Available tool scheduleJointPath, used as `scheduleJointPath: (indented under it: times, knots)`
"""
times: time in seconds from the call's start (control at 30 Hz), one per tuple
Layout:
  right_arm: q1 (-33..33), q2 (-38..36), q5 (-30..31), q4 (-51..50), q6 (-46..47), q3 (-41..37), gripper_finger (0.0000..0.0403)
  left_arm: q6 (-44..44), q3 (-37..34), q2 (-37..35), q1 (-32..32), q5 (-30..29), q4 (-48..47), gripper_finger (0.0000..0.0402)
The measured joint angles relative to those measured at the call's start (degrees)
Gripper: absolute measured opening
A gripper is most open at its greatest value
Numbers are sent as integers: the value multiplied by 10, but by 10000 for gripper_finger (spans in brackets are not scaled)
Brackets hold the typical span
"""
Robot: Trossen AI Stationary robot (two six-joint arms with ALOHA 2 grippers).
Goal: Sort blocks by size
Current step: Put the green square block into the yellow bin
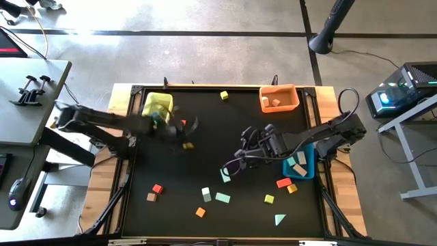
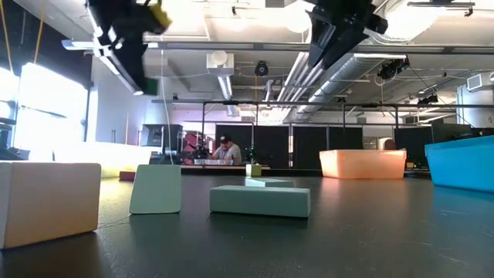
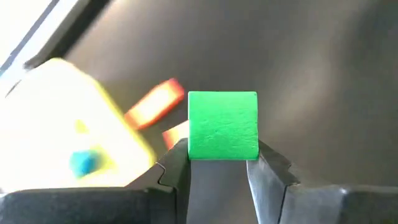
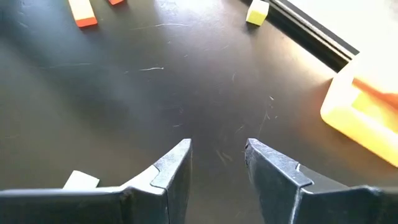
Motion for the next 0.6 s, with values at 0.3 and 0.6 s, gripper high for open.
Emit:
scheduleJointPath:
  times: [0.3, 0.6]
  knots:
    - [-53, 0, 2, 6, -133, 0, 147, 151, 0, -5, 247, 78, -45, 106]
    - [-162, 0, 45, 14, -306, 0, 147, 219, -1, 39, 419, 137, -26, 150]
